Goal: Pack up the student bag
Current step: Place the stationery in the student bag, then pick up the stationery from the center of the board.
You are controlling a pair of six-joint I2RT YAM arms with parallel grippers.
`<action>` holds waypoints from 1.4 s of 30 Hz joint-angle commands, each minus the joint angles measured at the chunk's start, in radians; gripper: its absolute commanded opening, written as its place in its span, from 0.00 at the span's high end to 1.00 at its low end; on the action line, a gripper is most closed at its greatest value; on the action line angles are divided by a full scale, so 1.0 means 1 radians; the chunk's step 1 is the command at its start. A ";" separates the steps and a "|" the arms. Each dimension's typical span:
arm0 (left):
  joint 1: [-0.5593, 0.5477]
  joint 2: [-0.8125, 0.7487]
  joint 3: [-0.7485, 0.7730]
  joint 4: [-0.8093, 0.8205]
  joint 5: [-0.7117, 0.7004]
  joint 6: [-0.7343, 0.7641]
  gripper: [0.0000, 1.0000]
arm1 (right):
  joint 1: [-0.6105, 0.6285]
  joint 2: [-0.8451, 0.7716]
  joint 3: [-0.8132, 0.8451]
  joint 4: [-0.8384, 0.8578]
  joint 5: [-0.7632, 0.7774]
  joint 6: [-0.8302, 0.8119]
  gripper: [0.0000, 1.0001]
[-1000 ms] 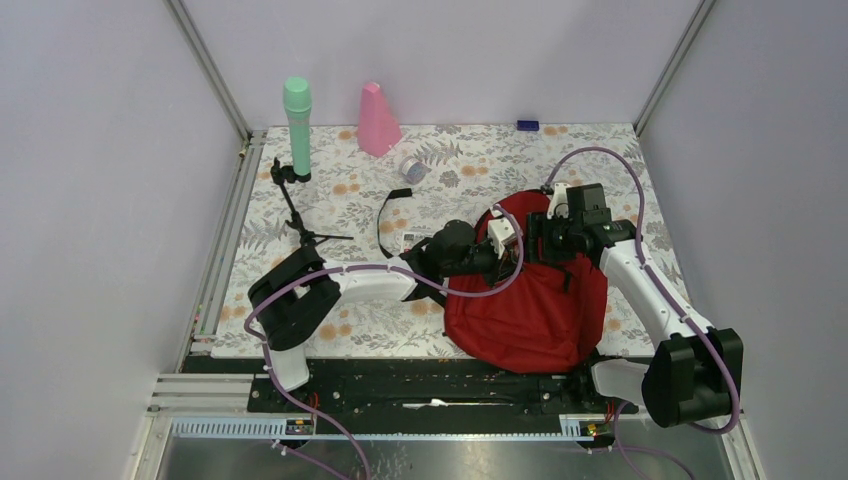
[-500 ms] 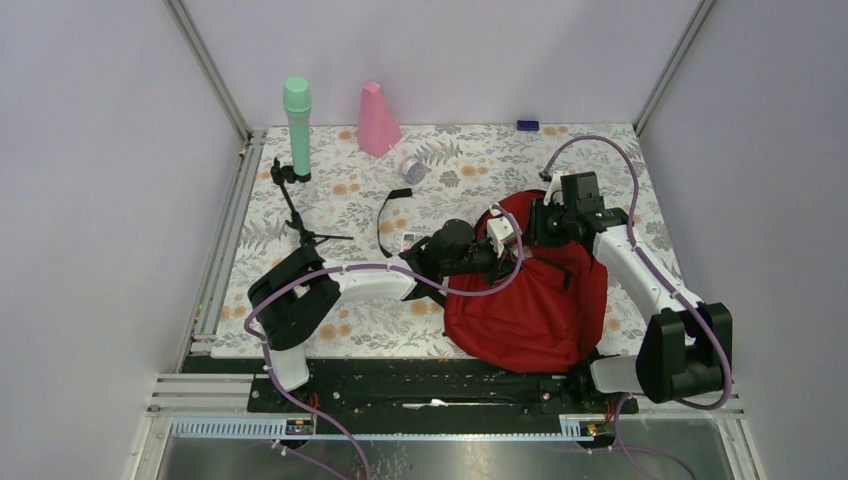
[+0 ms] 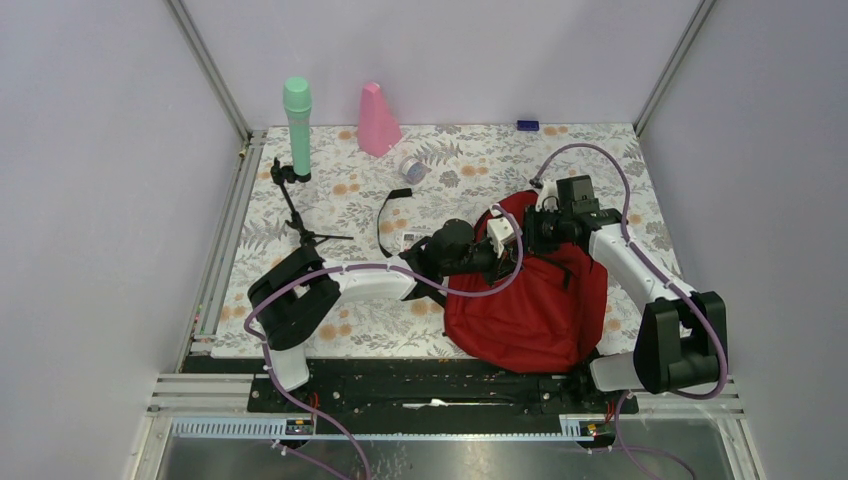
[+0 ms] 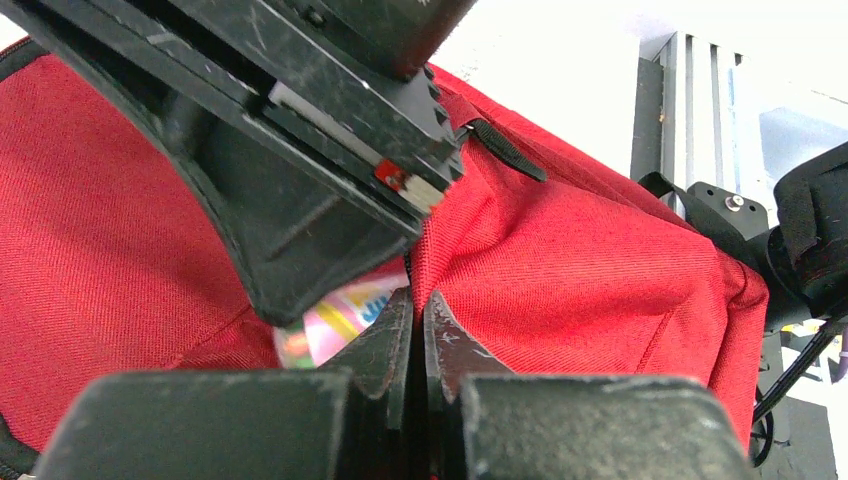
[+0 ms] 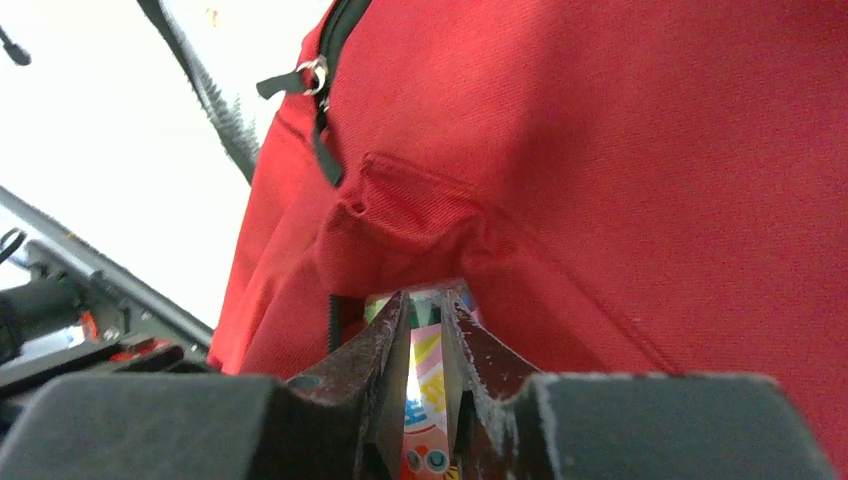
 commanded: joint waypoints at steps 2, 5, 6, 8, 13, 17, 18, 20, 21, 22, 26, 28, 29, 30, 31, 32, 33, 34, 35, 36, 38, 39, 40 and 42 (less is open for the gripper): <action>0.007 -0.046 0.022 0.053 -0.014 0.034 0.99 | 0.014 0.047 -0.047 -0.232 -0.152 -0.044 0.77; 0.006 -0.047 0.022 0.048 -0.019 0.037 0.99 | 0.014 0.033 -0.039 -0.249 -0.251 -0.035 0.75; 0.006 -0.046 0.021 0.049 -0.020 0.037 0.99 | 0.015 0.035 -0.027 -0.263 -0.285 -0.038 0.73; 0.006 -0.047 0.022 0.048 -0.020 0.037 0.99 | 0.014 0.047 0.002 -0.290 -0.327 -0.052 0.71; 0.006 -0.054 0.023 0.032 -0.027 0.042 0.93 | 0.013 0.038 0.067 -0.297 -0.249 -0.044 0.61; 0.006 -0.070 0.020 0.011 -0.046 0.044 0.79 | 0.013 -0.002 0.134 -0.274 -0.173 0.001 0.52; 0.006 -0.077 0.020 0.002 -0.056 0.044 0.72 | 0.012 -0.016 0.149 -0.268 -0.131 0.009 0.49; 0.006 -0.096 0.007 -0.004 -0.082 0.035 0.46 | 0.012 -0.050 0.166 -0.250 -0.065 0.030 0.46; 0.006 -0.108 0.001 -0.004 -0.097 0.029 0.37 | 0.011 -0.068 0.168 -0.235 -0.033 0.042 0.44; 0.006 -0.124 -0.007 -0.005 -0.112 0.024 0.29 | 0.009 -0.089 0.168 -0.220 -0.006 0.055 0.42; 0.006 -0.196 -0.034 -0.030 -0.161 0.009 0.14 | -0.002 -0.167 0.176 -0.181 0.080 0.080 0.36; 0.008 -0.237 -0.049 -0.051 -0.202 -0.004 0.10 | -0.008 -0.202 0.180 -0.170 0.117 0.083 0.34; 0.009 -0.254 -0.055 -0.065 -0.223 -0.011 0.09 | -0.012 -0.217 0.178 -0.163 0.134 0.083 0.34; 0.011 -0.274 -0.059 -0.084 -0.243 -0.015 0.08 | -0.018 -0.233 0.173 -0.155 0.148 0.086 0.33; 0.014 -0.292 -0.061 -0.106 -0.259 -0.021 0.07 | -0.023 -0.250 0.170 -0.145 0.159 0.091 0.31; 0.019 -0.308 -0.060 -0.136 -0.276 -0.028 0.06 | -0.030 -0.267 0.160 -0.131 0.169 0.096 0.30; 0.027 -0.321 -0.057 -0.172 -0.290 -0.038 0.06 | -0.037 -0.282 0.151 -0.116 0.175 0.099 0.29; 0.038 -0.333 -0.052 -0.207 -0.297 -0.049 0.05 | -0.045 -0.296 0.139 -0.099 0.183 0.102 0.27; 0.052 -0.344 -0.047 -0.246 -0.305 -0.062 0.05 | -0.050 -0.309 0.132 -0.081 0.191 0.105 0.26; 0.066 -0.352 -0.041 -0.283 -0.319 -0.077 0.05 | -0.055 -0.319 0.124 -0.067 0.200 0.108 0.25; 0.099 -0.368 -0.036 -0.370 -0.375 -0.127 0.05 | -0.060 -0.337 0.109 -0.040 0.210 0.121 0.24; 0.118 -0.375 -0.039 -0.403 -0.401 -0.155 0.05 | -0.063 -0.343 0.099 -0.023 0.207 0.127 0.23; 0.139 -0.380 -0.047 -0.434 -0.419 -0.186 0.05 | -0.064 -0.351 0.086 -0.004 0.200 0.136 0.22; 0.189 -0.387 -0.074 -0.469 -0.433 -0.253 0.05 | -0.068 -0.369 0.058 0.042 0.188 0.166 0.21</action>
